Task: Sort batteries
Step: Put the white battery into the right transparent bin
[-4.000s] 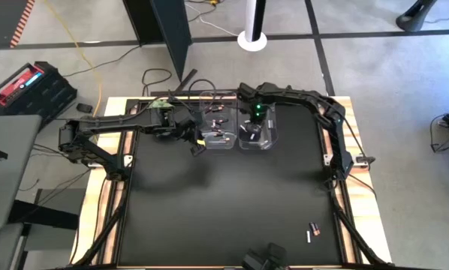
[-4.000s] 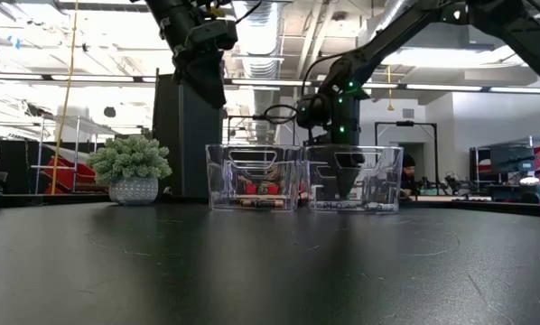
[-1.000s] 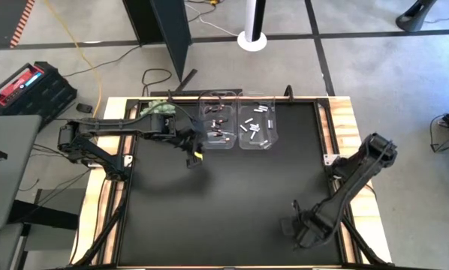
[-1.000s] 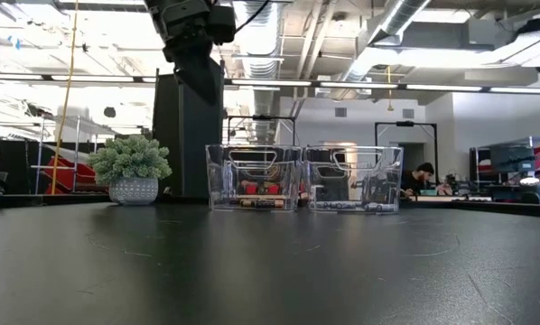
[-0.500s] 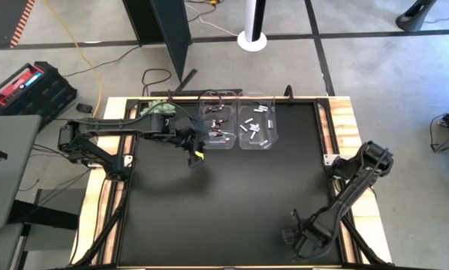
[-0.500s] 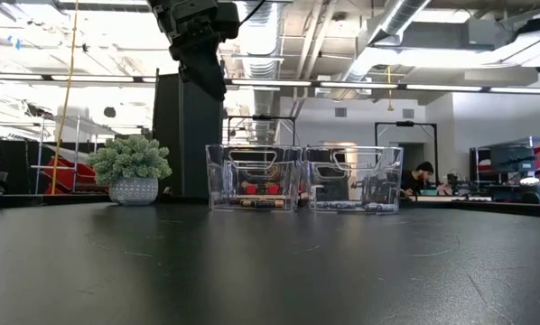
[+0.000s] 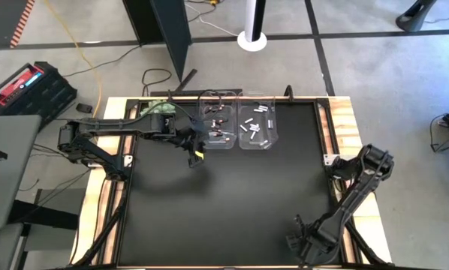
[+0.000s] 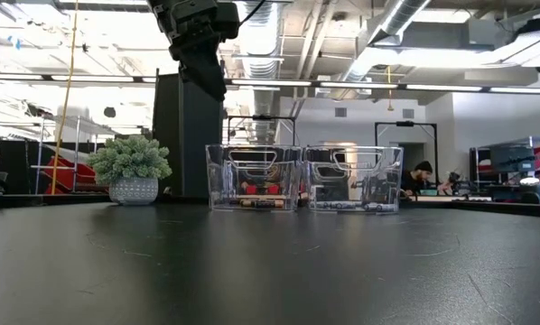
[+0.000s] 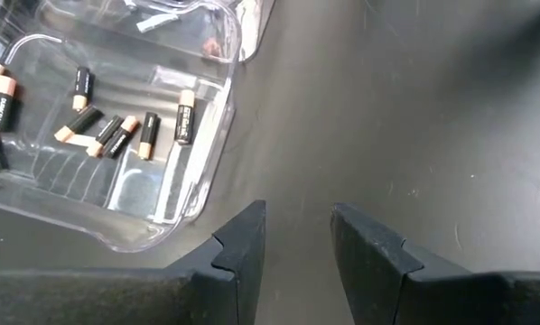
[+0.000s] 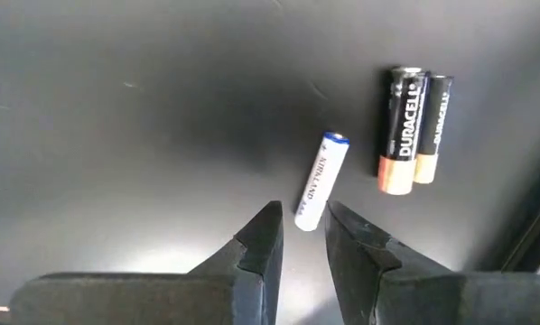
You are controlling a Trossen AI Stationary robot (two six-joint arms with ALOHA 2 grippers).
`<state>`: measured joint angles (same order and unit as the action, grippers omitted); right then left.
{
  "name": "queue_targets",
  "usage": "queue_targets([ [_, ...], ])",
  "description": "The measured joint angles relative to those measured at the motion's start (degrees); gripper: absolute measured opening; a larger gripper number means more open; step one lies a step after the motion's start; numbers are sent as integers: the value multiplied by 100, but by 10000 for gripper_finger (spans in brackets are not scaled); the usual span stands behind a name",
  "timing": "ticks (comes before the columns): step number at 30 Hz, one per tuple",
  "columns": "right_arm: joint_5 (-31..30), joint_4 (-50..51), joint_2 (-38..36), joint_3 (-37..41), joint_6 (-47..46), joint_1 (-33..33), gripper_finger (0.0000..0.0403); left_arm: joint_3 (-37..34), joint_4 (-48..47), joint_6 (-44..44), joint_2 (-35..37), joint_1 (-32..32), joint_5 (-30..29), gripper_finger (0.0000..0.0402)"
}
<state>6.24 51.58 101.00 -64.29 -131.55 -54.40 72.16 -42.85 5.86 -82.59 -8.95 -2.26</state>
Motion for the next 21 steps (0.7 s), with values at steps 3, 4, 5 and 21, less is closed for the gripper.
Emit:
queue_targets([
  [3, 7, -60, 126, 0, 2, -16, 103, 0, 4, 64, 0, 0, 0, 120],
  [4, 5, -106, 160, 0, 0, -39, 103, 0, 7, 74, 0, 0, 0, 120],
  [5, 4, -133, 211, 0, 0, -55, 103, 0, 4, 90, 0, 0, 0, 120],
  [21, 7, -337, 429, -4, 0, -66, 103, 0, 24, 152, 0, 0, -2, 120],
])
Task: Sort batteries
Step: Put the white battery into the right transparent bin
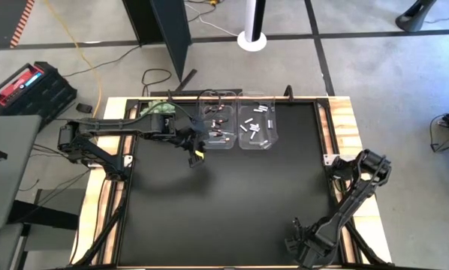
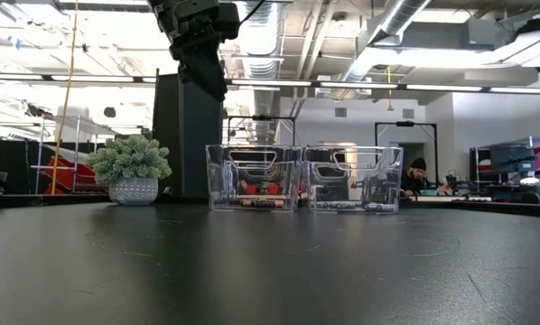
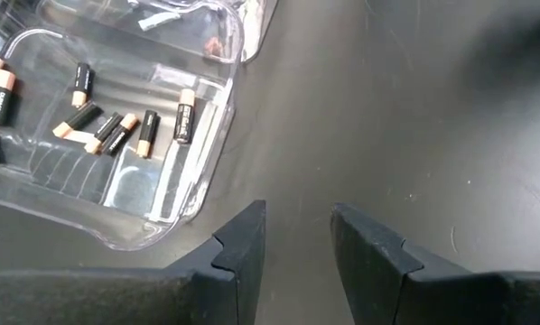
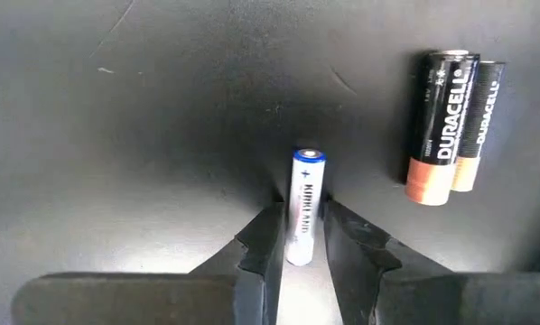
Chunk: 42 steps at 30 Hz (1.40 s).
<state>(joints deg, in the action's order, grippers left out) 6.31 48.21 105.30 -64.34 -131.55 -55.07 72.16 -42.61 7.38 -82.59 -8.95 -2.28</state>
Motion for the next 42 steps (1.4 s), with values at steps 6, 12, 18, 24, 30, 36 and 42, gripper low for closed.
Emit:
queue_targets([
  [6, 0, -16, 2, 0, 92, 77, 79, 0, 0, 39, 0, 0, 0, 120],
  [12, -2, -24, 0, -2, 136, 87, 28, 0, 0, 39, 0, 0, 0, 120],
  [18, -2, -20, -10, -4, 151, 85, 18, 0, 0, 39, 0, 0, 1, 120],
  [24, -34, 253, -31, -111, 153, 82, 24, 0, 1, 37, 0, 0, 1, 120],
  [30, -57, 849, -37, -446, 165, 89, 25, 0, 0, 37, 0, 0, 1, 120],
  [36, -197, 1271, -42, -730, 173, 116, 27, 0, 1, 19, 0, 0, 1, 120],
  [42, -494, 1642, -59, -997, 568, 386, 28, 0, 1, -46, 0, 0, 0, 120],
])
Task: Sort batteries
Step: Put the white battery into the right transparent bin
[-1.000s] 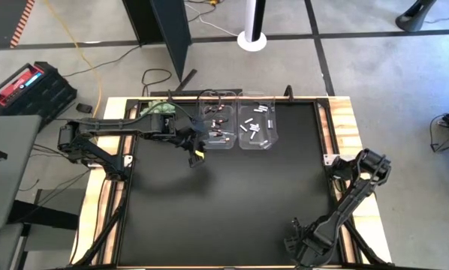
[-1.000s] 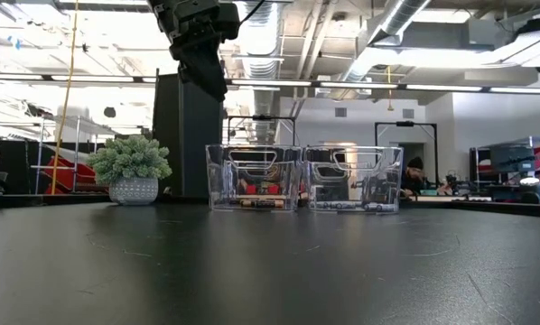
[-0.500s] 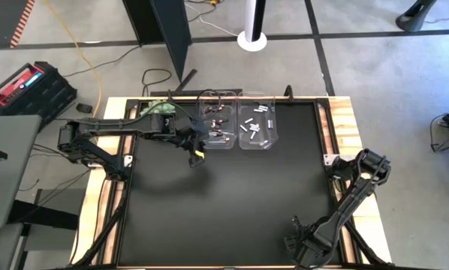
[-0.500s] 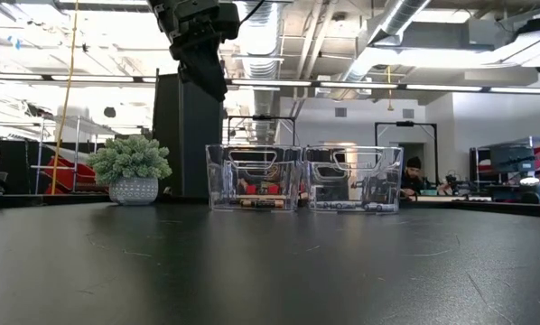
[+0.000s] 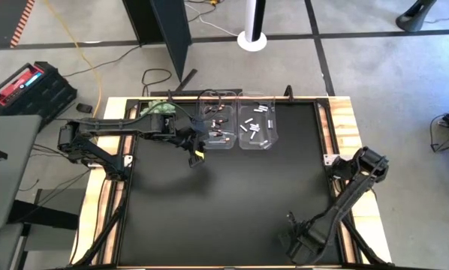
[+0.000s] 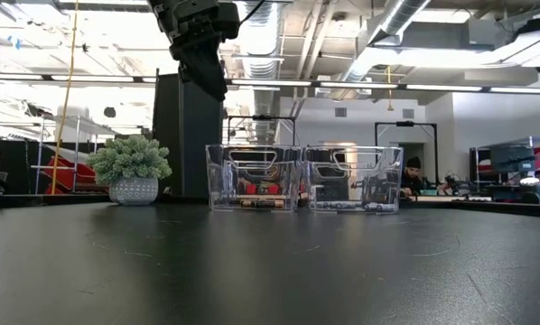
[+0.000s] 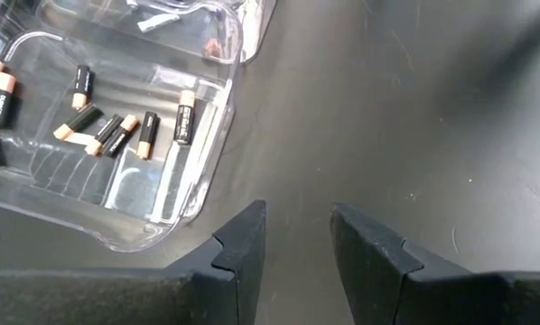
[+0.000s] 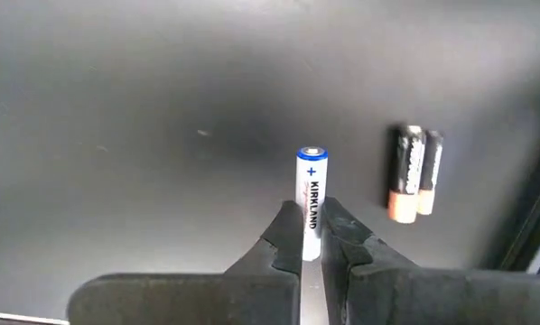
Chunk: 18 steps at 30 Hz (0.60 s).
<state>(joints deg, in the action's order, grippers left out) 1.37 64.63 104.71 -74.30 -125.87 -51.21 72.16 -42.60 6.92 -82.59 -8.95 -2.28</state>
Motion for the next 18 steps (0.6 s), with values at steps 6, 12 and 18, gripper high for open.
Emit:
queue_targets([
  [6, -301, 522, -122, -245, 854, 589, 28, 0, 1, -2, 0, 0, 0, 120],
  [12, -1090, 625, -536, -254, 1677, 1413, 28, 0, 2, -1, 0, 0, 0, 120],
  [18, -1977, 616, -1015, -256, 2421, 2371, 29, 0, 4, -9, 0, 0, 2, 120],
])
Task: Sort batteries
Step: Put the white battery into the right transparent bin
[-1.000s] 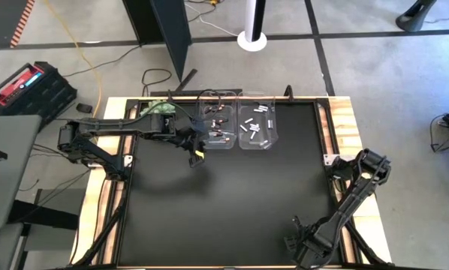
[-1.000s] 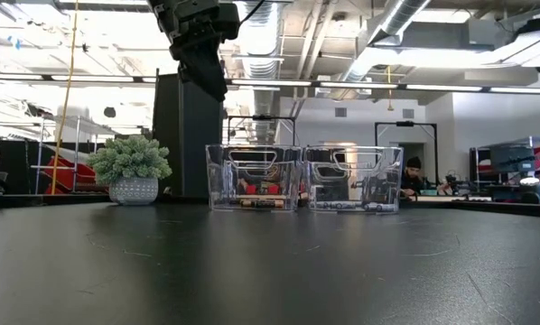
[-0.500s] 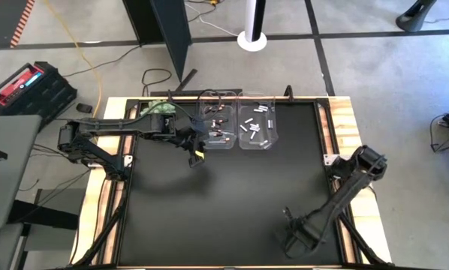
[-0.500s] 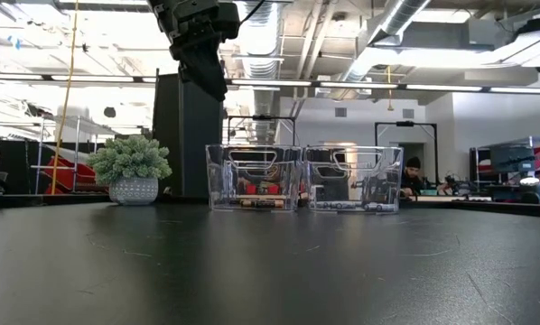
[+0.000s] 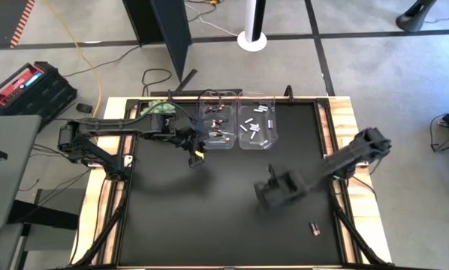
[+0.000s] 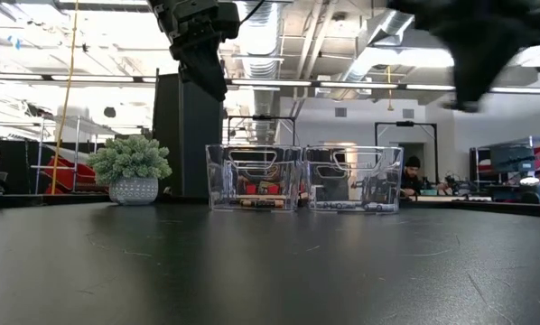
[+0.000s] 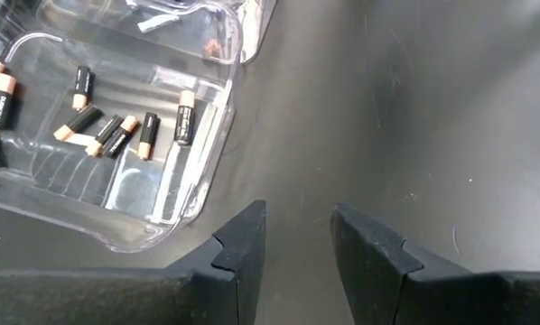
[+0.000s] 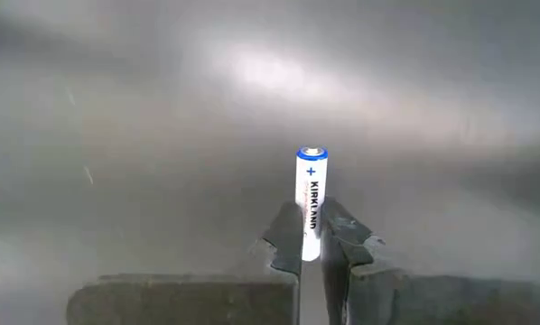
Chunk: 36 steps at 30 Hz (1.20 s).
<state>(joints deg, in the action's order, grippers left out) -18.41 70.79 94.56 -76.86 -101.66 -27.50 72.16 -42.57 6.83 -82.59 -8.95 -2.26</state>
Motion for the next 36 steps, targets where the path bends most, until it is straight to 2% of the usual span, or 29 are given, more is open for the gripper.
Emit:
queue_targets([
  [6, -157, -183, -412, 0, 1343, 1224, 30, 0, 0, -356, 0, 0, -2, 120],
  [15, -160, -1771, -855, 0, 4430, 3465, 30, 0, 7, -478, 0, -12, -76, 120],
  [18, 184, -2284, -815, -131, 5516, 4310, 28, 0, 7, -546, 0, -58, -327, 120],
  [22, 1042, -2461, -432, -609, 6801, 5301, 28, 0, 61, -710, 0, -232, -464, 120],
  [27, 1779, -2023, 463, -1297, 8053, 6119, 28, 0, 290, -501, -1, -535, -502, 120],
  [32, 1938, -1080, 1443, -1816, 9082, 6473, 28, 0, 308, -202, 0, -759, -700, 120],
  [36, 1981, -888, 1974, -1904, 9766, 6510, 28, 0, 308, -21, -2, -864, -713, 120],
])
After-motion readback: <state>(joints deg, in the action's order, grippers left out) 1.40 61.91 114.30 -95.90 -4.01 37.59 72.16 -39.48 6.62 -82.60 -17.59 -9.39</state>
